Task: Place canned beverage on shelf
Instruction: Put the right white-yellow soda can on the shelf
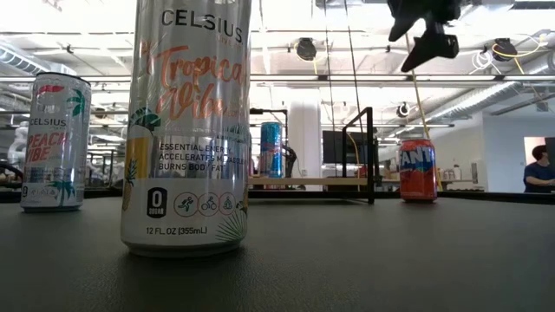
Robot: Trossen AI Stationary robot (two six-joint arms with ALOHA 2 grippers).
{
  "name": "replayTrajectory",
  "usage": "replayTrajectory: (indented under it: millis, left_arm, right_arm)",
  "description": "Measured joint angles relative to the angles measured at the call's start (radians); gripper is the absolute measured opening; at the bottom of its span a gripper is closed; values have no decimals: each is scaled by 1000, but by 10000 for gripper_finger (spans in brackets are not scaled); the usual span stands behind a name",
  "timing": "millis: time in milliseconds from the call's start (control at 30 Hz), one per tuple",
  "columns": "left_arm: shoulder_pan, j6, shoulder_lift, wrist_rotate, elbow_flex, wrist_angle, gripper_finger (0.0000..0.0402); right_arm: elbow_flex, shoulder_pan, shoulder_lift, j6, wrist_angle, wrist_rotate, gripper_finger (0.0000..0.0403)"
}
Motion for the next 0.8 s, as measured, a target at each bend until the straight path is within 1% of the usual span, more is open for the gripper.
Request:
replayTrajectory:
  millis: [133,300,400,467,600,700,800]
  left_arm:
    - [-58,-109,19,-8,0,-2,238]
    - [-130,-200,34,-40,0,3,238]
    - [-161,-234,33,-72,0,40,238]
    - [-176,-231,34,-99,0,75,238]
    - [-178,-160,34,-128,0,125,238]
    - [-165,-136,34,-130,0,140,238]
    - [-160,-134,34,-130,0,138,238]
  right_arm:
    - [0,132,9,70,-6,100,313]
    - [0,302,43,186,-1,166,313]
    - [0,388,72,291,-13,171,313]
    - [0,442,87,369,-35,173,313]
    - [9,537,104,556,-127,152,313]
    - [75,603,133,674,-239,141,313]
    - [168,656,183,756,-362,132,313]
